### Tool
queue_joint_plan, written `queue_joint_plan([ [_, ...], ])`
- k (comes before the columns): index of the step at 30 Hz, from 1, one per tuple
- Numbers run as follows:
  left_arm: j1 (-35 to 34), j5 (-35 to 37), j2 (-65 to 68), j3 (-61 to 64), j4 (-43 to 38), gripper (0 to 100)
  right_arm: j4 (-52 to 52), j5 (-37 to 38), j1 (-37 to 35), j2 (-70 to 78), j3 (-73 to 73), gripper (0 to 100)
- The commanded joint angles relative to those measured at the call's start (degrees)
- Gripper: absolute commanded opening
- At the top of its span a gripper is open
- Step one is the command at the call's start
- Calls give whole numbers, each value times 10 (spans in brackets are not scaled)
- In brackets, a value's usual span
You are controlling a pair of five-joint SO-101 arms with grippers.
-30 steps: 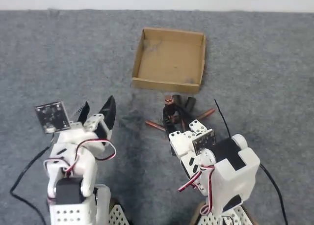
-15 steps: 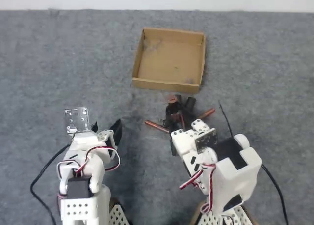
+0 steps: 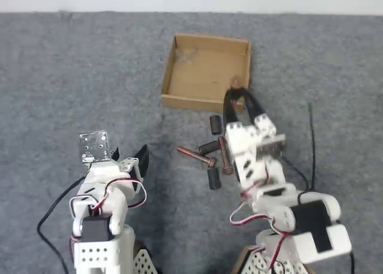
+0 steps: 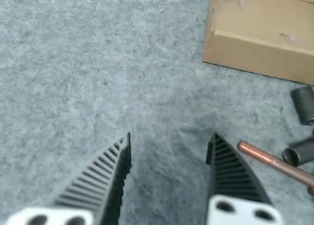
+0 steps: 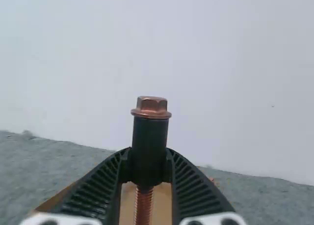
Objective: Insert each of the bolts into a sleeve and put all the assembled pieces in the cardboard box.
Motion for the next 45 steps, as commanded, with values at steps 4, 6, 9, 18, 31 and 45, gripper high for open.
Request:
queue_joint_plan([
  [4,2,-5,-10,-5,-18,239,251,-6,17,-67,-212,6],
  [6,2,-6,-10,-5,-19,239,327,-7,16,-69,-267,6],
  [9,2,-6,-10,-5,-19,239,428,-8,16,-67,-342,6],
  [18,2,-7,-10,-5,-20,239,758,-8,16,-55,-551,6],
  [31,1,-7,-10,-5,-20,239,984,-8,18,180,-829,6],
  [45,2,-7,-10,-5,-20,239,1250,-6,44,399,-1088,9],
])
